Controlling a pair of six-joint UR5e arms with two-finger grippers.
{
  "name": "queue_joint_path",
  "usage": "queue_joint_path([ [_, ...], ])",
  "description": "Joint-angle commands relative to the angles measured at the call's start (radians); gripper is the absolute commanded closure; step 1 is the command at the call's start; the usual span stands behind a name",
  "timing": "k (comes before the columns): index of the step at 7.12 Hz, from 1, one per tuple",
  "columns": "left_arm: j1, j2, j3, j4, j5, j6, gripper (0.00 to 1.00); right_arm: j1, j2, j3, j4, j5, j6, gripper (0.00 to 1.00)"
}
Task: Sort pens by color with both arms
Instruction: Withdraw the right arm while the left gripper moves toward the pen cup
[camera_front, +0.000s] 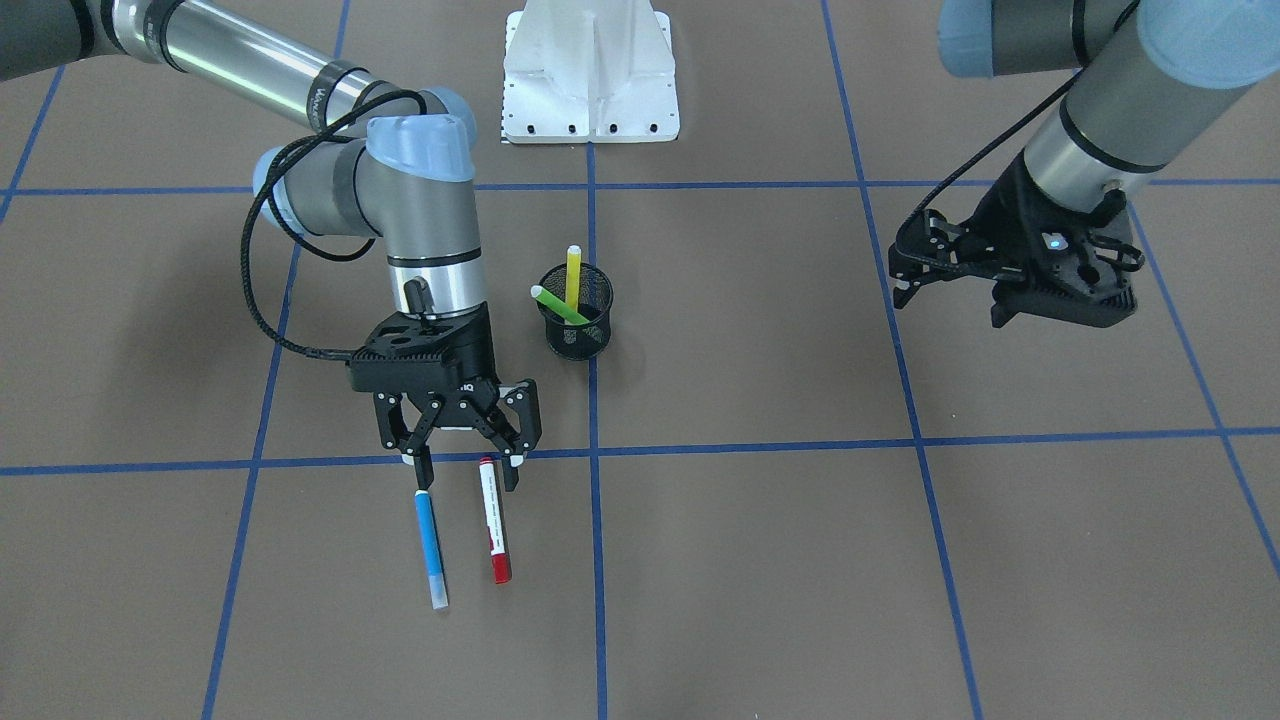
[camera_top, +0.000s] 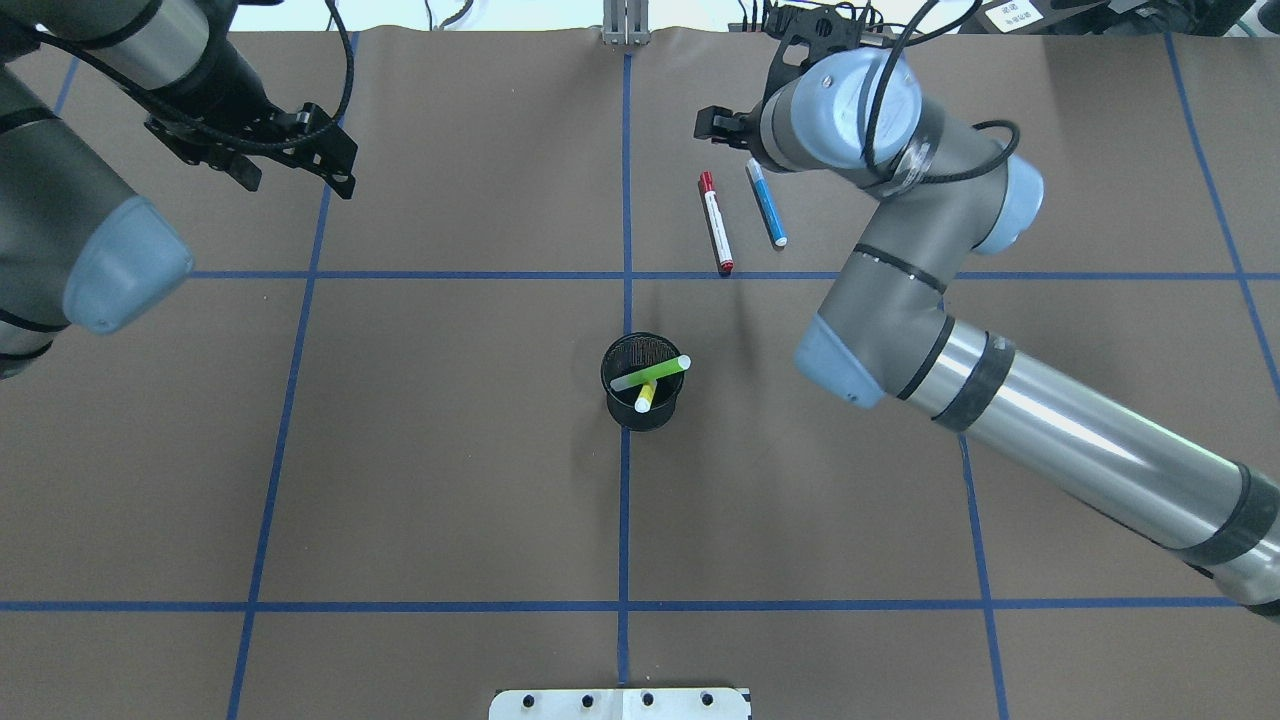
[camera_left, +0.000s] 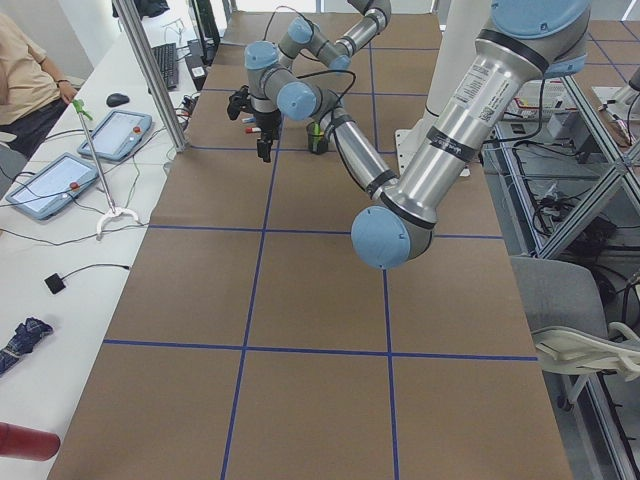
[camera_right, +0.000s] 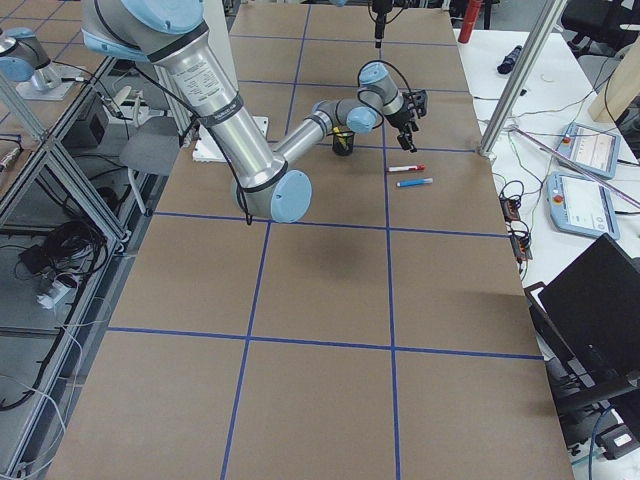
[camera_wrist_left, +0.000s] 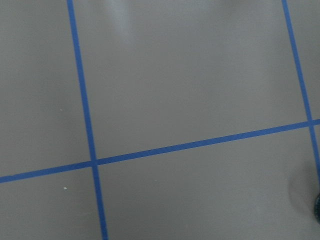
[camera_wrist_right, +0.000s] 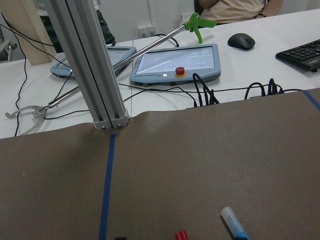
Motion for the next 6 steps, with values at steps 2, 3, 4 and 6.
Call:
queue_joint_path([
  [2, 0.094, -0.079, 0.038, -0.004, 0.029, -0.141, 0.01, 0.129, 0.017, 0.017, -0.251, 0.291, -0.224, 0.01],
  [3, 0.144, -0.111, 0.048, -0.001, 0.108, -0.146, 0.00, 0.184, 0.015, 0.014, -0.301, 0.409, -0.306, 0.00],
  [4, 0.180, -0.160, 0.098, 0.001, 0.134, -0.161, 0.00, 0.245, 0.014, -0.001, -0.319, 0.513, -0.395, 0.00],
  [6, 0.195, -0.288, 0.237, 0.028, 0.138, -0.209, 0.01, 0.318, 0.012, -0.020, -0.372, 0.644, -0.506, 0.00],
])
